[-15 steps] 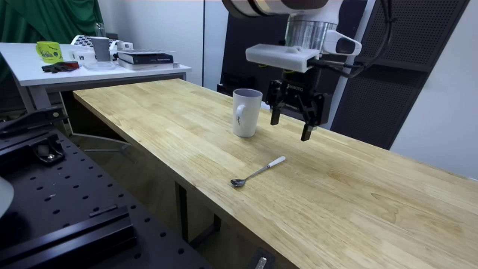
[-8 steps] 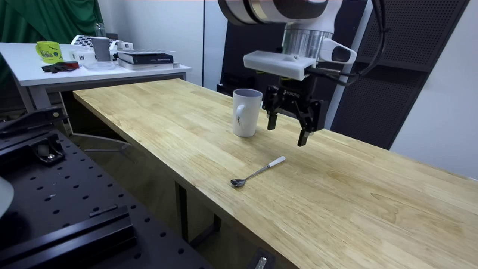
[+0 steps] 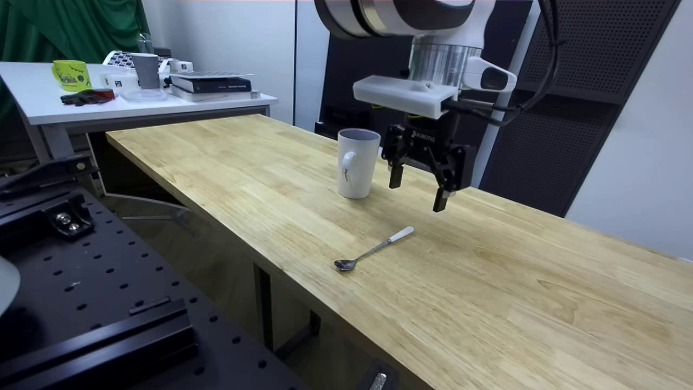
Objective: Put the spoon in the mug
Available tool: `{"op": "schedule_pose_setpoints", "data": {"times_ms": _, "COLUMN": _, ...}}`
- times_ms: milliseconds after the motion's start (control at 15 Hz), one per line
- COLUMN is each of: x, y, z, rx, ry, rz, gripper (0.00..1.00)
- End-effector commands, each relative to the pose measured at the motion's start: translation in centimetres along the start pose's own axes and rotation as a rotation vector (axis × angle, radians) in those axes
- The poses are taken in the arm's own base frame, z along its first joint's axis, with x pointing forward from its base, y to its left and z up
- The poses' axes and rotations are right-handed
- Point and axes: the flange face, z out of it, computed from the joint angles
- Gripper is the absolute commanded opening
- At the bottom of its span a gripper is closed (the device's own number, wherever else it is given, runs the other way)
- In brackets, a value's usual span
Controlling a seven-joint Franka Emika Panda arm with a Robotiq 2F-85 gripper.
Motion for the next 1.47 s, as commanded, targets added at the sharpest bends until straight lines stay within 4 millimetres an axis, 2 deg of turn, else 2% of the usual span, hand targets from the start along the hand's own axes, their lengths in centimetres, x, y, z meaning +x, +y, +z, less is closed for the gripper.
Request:
{"op": "schedule_pose_setpoints", "data": {"times_ms": 0, "x": 0.0, "y": -0.9, "z": 1.0, "rx": 0.023, "ry": 0.048, "rz": -0.028, "gripper": 1.00}}
{"op": "schedule_pose_setpoints", "data": {"times_ms": 267, "x": -0.1, "y": -2.5, "z": 2.5, "rx": 0.036, "ry": 0.062, "rz": -0.062, "gripper": 1.00}}
{"op": "schedule_pose_setpoints", "data": {"times_ms": 467, "x": -0.3, "y": -2.9, "z": 3.5, "rx": 0.033, "ry": 0.054, "rz": -0.072, "gripper": 1.00}}
{"op": "schedule_pose_setpoints", "data": {"times_ms": 1067, "x": -0.6, "y": -0.8, "z": 4.9, "rx": 0.012, "ry": 0.014, "rz": -0.035, "gripper": 1.00}}
{"op": "schedule_pose_setpoints", "data": {"times_ms": 1400, "x": -0.7, "y": -0.3, "z": 5.8, "rx": 0.016, "ry": 0.003, "rz": -0.027, "gripper": 1.00}}
